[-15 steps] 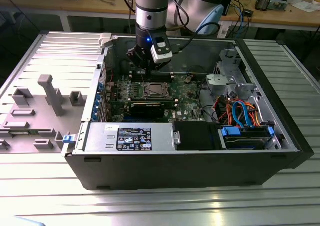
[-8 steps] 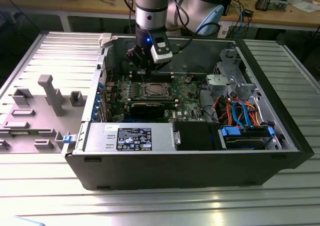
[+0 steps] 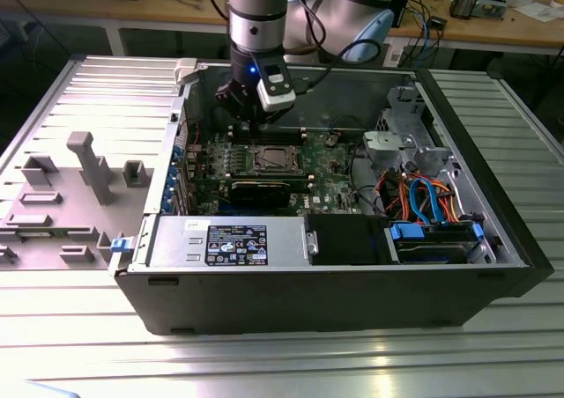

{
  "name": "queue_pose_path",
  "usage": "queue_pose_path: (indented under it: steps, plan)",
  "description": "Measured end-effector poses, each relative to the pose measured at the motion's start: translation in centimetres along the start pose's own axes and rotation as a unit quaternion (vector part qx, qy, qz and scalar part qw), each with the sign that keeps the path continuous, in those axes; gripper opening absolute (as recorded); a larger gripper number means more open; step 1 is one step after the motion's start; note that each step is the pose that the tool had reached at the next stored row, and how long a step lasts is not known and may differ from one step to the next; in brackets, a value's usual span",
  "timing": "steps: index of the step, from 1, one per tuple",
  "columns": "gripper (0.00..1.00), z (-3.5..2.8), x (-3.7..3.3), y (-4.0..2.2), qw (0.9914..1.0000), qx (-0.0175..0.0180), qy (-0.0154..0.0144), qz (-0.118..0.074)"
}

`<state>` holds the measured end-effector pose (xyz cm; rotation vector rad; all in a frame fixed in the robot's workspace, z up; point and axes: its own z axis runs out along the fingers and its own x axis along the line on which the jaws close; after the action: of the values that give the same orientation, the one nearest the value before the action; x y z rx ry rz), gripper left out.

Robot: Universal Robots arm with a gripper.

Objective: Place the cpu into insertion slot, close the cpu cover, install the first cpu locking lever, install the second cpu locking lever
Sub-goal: 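Install the first cpu locking lever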

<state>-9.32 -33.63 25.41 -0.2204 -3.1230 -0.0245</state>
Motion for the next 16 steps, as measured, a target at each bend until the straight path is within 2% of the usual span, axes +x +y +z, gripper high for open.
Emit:
queue_pose_path:
  steps: [4,5,6,8,9,16]
  plan:
    - [0.11,0.01,0.11,-0.01,0.99988,-0.0003,0.0000,-0.016]
    - [0.11,0.01,0.11,-0.02,0.99981,-0.0004,-0.0009,-0.020]
    - [0.11,0.00,0.12,-0.02,0.99976,-0.0006,-0.0026,-0.022]
    - [0.11,0.00,0.19,-0.02,0.99962,-0.0013,-0.0095,-0.026]
    - [0.11,0.01,0.24,-0.03,0.99960,-0.0015,-0.0103,-0.026]
    - [0.11,-0.14,0.44,-0.06,0.99957,-0.0016,-0.0120,-0.027]
